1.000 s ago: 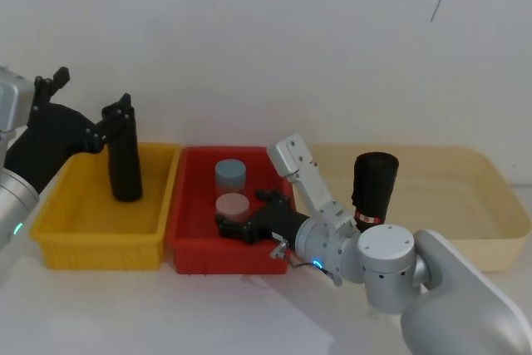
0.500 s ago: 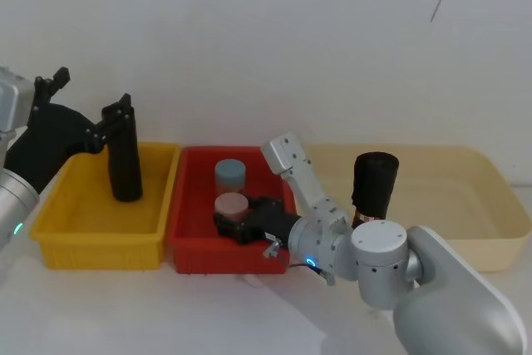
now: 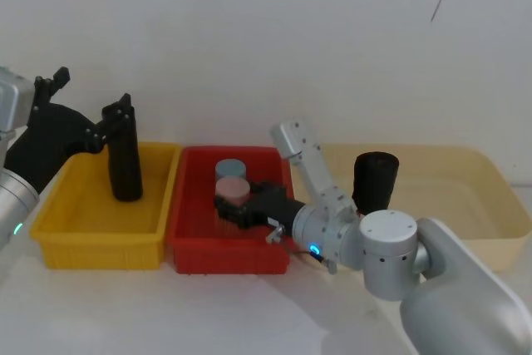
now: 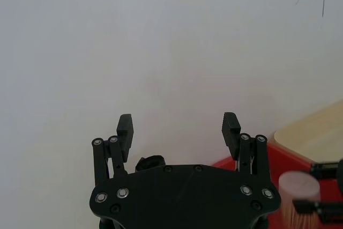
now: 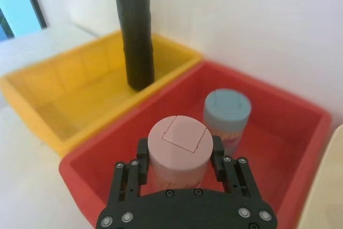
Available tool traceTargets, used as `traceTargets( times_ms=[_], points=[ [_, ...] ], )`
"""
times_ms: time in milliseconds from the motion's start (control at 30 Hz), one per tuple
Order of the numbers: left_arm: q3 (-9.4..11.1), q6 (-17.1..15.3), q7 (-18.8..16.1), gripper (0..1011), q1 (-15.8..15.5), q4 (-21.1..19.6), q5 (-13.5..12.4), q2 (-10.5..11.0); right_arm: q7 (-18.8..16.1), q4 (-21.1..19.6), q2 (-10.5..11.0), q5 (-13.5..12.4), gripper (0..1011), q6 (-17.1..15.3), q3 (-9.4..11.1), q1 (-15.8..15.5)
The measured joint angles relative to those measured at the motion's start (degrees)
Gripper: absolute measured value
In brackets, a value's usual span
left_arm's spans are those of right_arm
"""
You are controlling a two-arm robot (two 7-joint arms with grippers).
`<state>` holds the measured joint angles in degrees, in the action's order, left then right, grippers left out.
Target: Pick up the garbage bag with the one hand and transfer it to the other hand.
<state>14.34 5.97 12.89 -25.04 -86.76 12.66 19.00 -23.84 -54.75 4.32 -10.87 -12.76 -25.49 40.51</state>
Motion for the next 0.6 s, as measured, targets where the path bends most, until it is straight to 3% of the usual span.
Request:
traceTargets(
  times_ms=[600],
  points=[
    [0.00, 0.00, 0.00, 1002, 0.00, 0.00, 0.00, 0.00, 3.18, -9.48, 3.62, -2.70, 664, 0.43, 5.15, -1.09]
  ],
)
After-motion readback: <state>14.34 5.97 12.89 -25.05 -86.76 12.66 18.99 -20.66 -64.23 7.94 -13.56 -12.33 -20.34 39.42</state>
